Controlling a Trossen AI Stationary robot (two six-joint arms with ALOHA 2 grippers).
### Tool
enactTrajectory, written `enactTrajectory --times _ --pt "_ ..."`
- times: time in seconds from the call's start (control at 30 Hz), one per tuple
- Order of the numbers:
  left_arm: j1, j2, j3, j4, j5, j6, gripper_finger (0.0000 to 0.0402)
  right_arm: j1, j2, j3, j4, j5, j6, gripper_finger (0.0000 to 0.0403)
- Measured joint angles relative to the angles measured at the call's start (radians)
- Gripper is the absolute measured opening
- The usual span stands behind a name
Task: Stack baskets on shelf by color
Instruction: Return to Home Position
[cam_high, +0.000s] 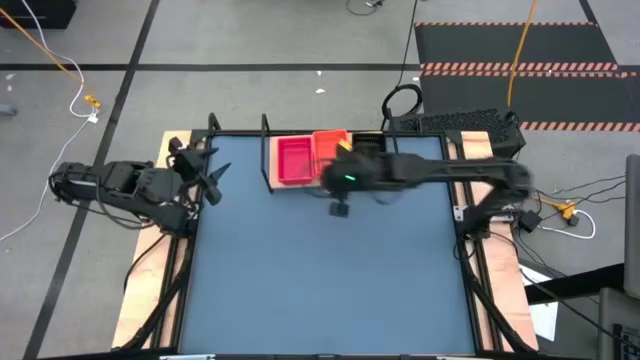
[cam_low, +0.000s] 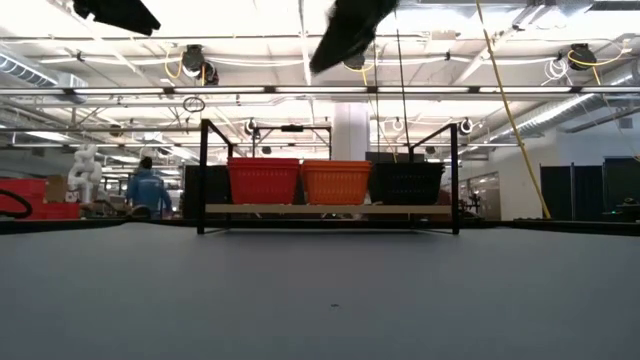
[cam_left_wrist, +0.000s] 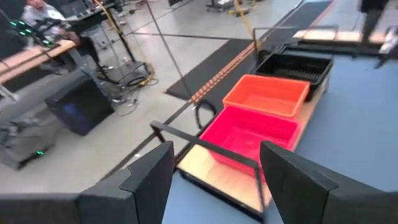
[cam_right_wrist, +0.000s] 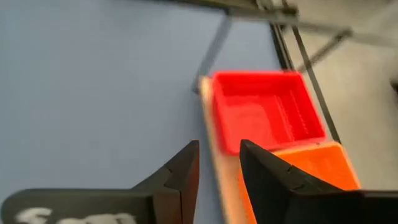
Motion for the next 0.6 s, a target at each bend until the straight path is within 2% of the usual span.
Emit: enactTrajectory --times 0.17,0.23,0.27,0.37,0.43,0.5,0.6 --pt "-0.013 0.017 -0.026 0.022 0.014 -0.035 0.0241 0.017 -0.357 -0.405 0.325 -0.096 0.025 0.0097" --pt "-0.013 0.026 -0.069 0.121 0.04 0.012 0.0241 0.017 -0.5 -0.576 0.47 -0.143 0.053 0.0092" --pt "-0.013 0.026 -0.095 0.203 0.101 0.063 0.0241 0.017 -0.568 -0.659 0.543 -0.16 0.073 0.009" --pt "-0.006 0.026 -0.184 0.477 0.383 0.202 0.024 0.015 -0.752 -0.874 0.701 -0.192 0.121 0.0083" --pt "-0.006 0.026 -0.231 0.603 0.479 0.238 0.0234 0.006 -0.865 -0.975 0.736 -0.207 0.135 0.0076" --pt "-0.005 0.019 -0.269 0.654 0.472 0.246 0.022 -0.003 -0.969 -1.052 0.736 -0.225 0.152 0.0069" --pt "0.01 0.005 -0.335 0.698 0.407 0.231 0.0189 -0.013 -1.106 -1.121 0.702 -0.229 0.164 0.0055"
